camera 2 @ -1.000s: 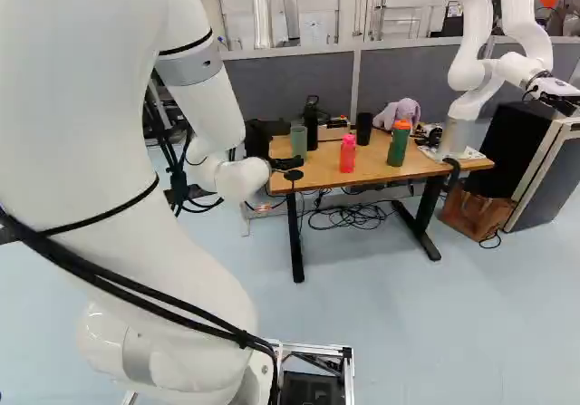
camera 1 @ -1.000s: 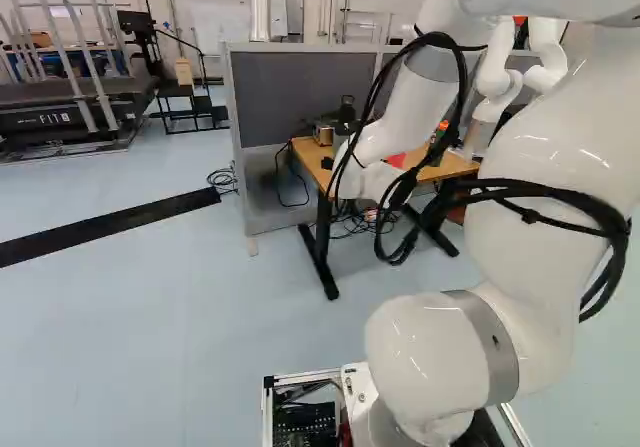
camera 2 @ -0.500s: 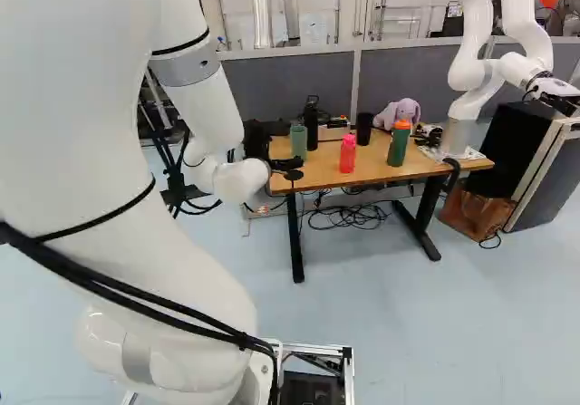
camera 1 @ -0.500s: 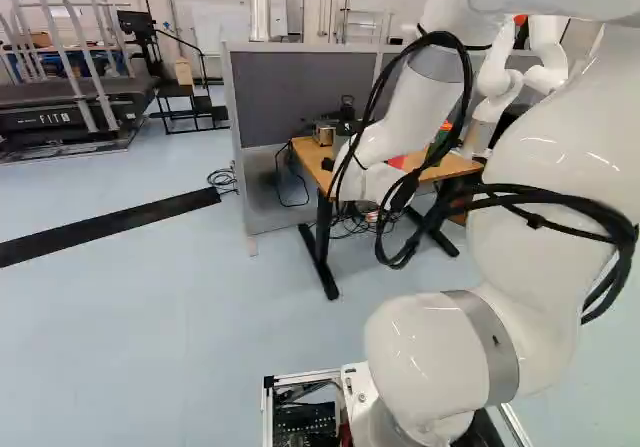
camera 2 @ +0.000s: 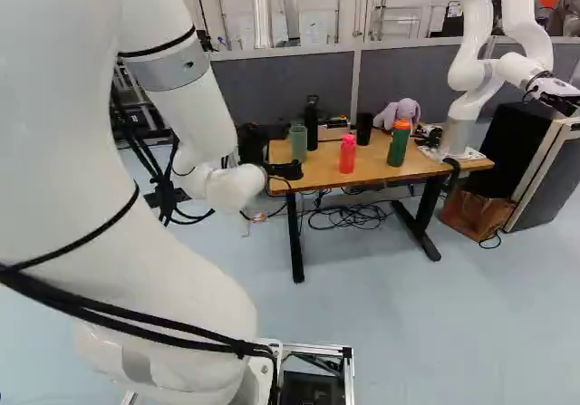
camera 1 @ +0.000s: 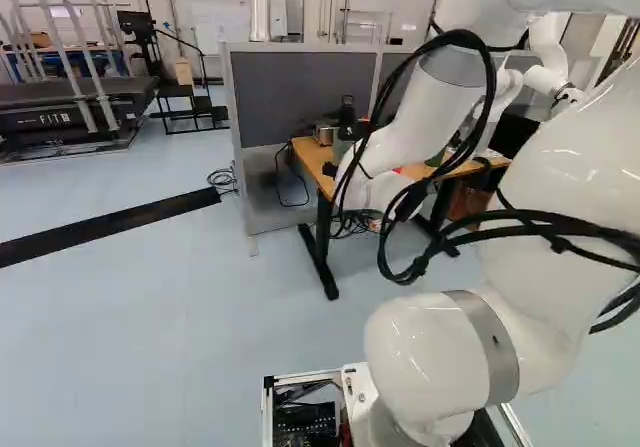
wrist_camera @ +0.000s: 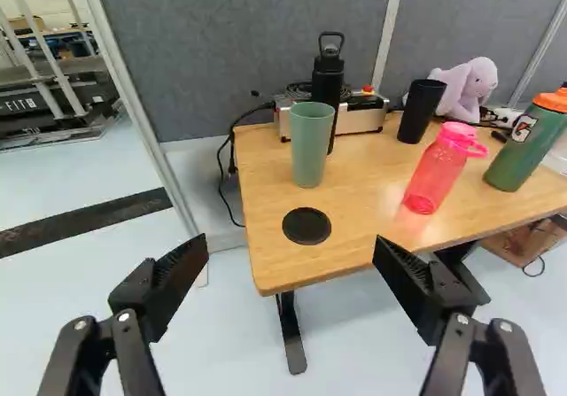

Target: Place the green cup on the table

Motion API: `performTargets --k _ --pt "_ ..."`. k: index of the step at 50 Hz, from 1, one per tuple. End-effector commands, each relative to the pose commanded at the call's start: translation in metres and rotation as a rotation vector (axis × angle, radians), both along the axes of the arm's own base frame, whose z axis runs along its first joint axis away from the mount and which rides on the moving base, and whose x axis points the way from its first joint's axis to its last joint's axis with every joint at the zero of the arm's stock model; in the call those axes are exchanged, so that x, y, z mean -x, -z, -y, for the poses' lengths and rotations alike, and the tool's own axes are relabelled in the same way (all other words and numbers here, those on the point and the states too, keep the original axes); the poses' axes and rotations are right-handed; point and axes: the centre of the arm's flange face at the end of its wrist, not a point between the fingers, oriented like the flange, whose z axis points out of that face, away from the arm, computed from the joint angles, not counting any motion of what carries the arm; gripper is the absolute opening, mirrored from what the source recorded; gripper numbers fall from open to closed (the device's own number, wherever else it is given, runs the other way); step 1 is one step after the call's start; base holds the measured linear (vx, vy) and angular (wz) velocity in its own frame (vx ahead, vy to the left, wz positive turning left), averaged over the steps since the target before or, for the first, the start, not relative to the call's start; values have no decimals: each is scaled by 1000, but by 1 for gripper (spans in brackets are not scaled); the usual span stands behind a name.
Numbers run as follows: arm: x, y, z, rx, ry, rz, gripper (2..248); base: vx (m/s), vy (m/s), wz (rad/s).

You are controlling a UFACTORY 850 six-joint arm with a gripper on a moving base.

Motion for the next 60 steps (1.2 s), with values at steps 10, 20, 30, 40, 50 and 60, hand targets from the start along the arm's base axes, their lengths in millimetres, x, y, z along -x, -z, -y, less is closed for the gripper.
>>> performTargets --k 10,20,30,40,50,60 --pt "22 2 -1 2 -6 -3 247 0 0 0" --pt "41 4 -2 3 -12 -6 247 0 0 0" --pt "56 7 -3 4 -16 -8 247 0 0 0" --pt "66 9 -3 5 -19 -10 247 0 0 0" --pt "73 11 -3 5 -21 -11 247 0 0 0" --pt "75 11 -3 6 -22 -11 247 0 0 0"
